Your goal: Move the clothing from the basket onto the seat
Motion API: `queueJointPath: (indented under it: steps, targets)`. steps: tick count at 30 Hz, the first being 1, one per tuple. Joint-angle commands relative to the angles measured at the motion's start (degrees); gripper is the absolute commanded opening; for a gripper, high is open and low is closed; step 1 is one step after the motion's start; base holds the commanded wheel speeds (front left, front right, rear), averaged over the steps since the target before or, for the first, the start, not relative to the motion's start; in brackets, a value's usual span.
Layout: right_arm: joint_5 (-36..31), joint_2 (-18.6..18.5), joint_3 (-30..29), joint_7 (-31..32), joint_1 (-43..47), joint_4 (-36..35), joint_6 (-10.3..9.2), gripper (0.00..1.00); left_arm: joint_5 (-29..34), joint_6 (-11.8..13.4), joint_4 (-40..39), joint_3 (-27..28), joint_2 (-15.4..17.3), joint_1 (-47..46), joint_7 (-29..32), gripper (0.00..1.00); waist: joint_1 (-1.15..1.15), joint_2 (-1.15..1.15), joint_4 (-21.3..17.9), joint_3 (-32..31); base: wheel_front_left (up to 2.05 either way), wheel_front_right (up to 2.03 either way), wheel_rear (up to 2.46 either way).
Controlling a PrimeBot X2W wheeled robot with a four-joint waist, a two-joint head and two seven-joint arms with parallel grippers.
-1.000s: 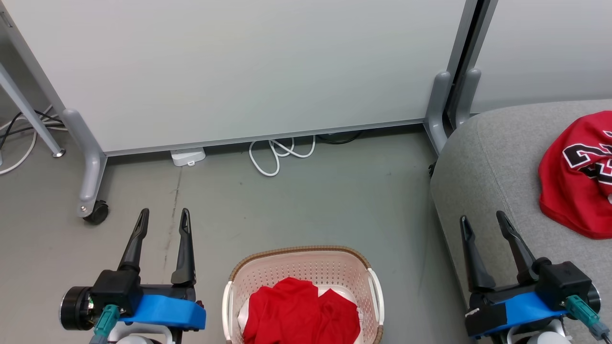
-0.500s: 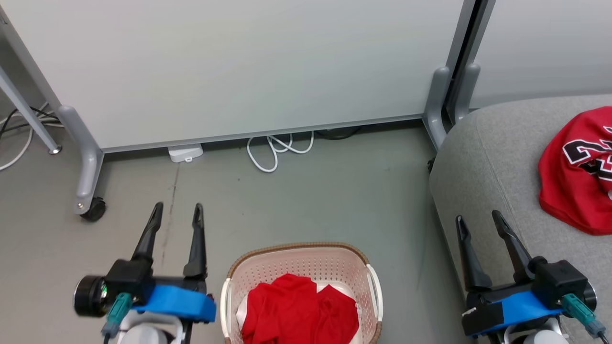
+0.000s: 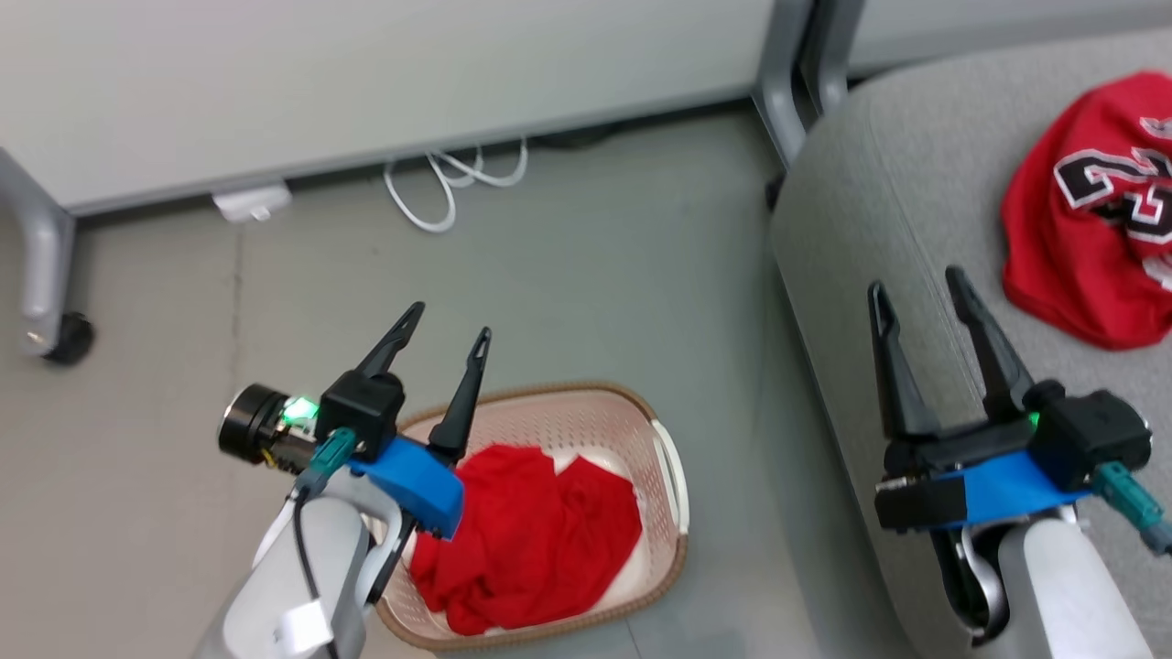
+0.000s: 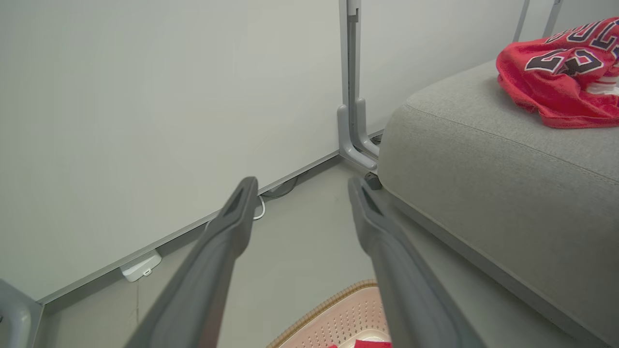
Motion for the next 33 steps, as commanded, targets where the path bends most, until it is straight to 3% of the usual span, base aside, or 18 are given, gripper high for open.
queueJointPath:
  steps: [1, 17, 28, 33]
  targets:
    - [0.09, -0.06, 0.32, 0.0, -1.76, -0.46, 0.01, 1.0, -0.36, -0.05, 1.76, -1.77, 0.84, -2.41, -0.14, 1.0, -0.01, 0.0, -3.65, 5.69, 0.0, 0.0, 0.0]
    - [0.62, 1.06, 2.95, -0.01, -13.38, -4.91, 0.01, 1.0, -5.48, -0.06, 22.55, -26.67, 5.52, -21.13, 0.46, 1.0, -0.01, 0.0, -10.35, 25.18, 0.0, 0.0, 0.0]
    - [0.82, 1.25, 4.39, -0.01, -17.81, -9.08, 0.01, 1.0, -8.52, -0.06, 33.59, -44.97, 7.65, -30.51, 9.72, 1.0, -0.01, 0.0, -13.32, 36.14, 0.0, 0.0, 0.0]
    - [1.31, 1.24, 4.72, -0.01, -18.62, -11.69, 0.01, 1.0, -8.07, -0.06, 36.27, -49.24, 8.55, -33.64, 14.48, 1.0, -0.01, 0.0, -14.44, 40.26, 0.0, 0.0, 0.0]
